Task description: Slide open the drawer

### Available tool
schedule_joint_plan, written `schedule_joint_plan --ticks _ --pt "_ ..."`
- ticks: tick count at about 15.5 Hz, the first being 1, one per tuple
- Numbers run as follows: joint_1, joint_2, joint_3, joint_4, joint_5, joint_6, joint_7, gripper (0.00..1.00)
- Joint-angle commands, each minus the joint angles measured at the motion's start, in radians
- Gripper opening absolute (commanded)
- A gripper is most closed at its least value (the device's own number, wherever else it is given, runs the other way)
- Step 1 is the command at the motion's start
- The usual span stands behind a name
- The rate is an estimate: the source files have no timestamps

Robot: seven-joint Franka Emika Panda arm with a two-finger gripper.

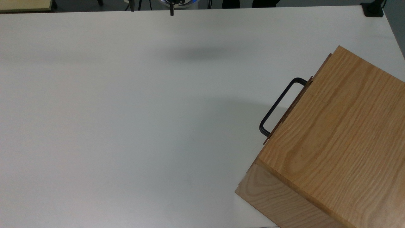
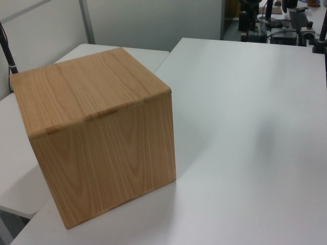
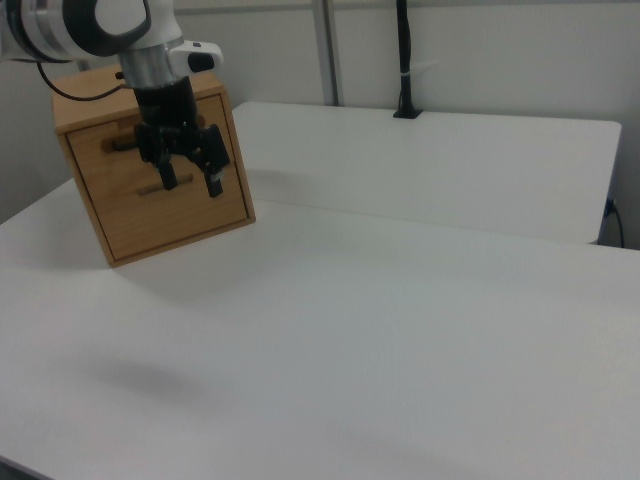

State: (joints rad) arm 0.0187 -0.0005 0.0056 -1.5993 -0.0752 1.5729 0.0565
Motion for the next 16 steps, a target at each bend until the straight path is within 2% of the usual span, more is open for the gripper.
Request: schedule_joint_plan --ticks 1,12,16 --pt "0.007 -0.009 -0.003 -0.008 -0.011 -0.011 0.019 1.00" --pt "0.007 0.005 -0.004 0.001 -0.009 -0.014 0.023 1.00" --pt "0.001 0.020 -0.004 0.007 -0.017 -0.017 0.086 1.00"
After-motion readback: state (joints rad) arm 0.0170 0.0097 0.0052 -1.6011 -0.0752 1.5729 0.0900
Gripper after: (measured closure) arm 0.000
